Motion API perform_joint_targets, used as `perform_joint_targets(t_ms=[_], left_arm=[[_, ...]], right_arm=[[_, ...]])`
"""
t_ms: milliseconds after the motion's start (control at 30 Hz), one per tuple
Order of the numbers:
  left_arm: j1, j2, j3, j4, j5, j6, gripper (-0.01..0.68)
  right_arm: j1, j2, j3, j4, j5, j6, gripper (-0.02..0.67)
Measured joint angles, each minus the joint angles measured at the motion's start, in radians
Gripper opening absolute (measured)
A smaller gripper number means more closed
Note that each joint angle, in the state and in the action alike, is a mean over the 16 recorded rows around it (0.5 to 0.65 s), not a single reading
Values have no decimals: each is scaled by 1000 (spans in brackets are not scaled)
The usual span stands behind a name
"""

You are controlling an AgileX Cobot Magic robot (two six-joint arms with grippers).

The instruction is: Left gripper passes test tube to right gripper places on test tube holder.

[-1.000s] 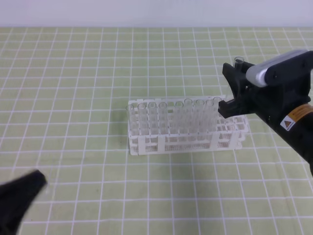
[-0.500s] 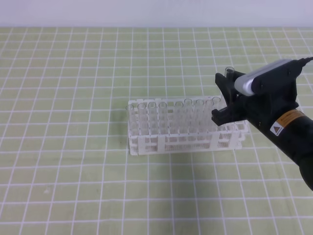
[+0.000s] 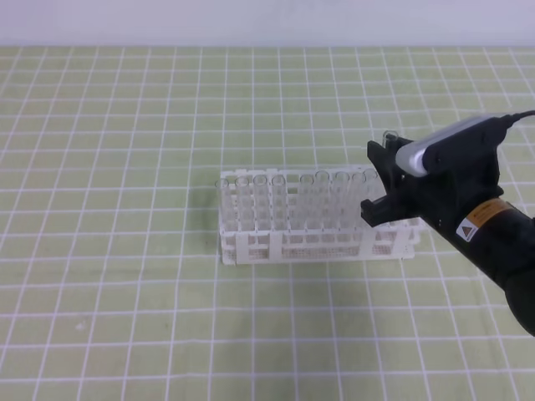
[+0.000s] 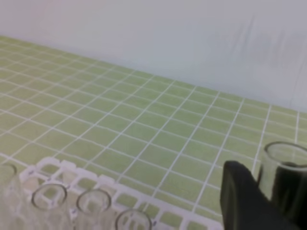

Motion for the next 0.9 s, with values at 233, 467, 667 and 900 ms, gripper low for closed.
perform_joint_targets(t_ms=[233, 467, 667, 900], left_arm=[[0, -64, 54, 4, -20, -18, -3], [1, -76, 79, 7, -46, -22, -3], [1, -81, 87, 8, -81, -29, -3], [-3, -79, 97, -100, -110, 72, -3]], right_arm=[[-2, 26, 8, 20, -24, 1, 108], [-3, 43, 22, 47, -63, 2, 115], [-4, 52, 35, 64, -84, 2, 187], [-6, 47, 45, 72, -87, 1, 322]])
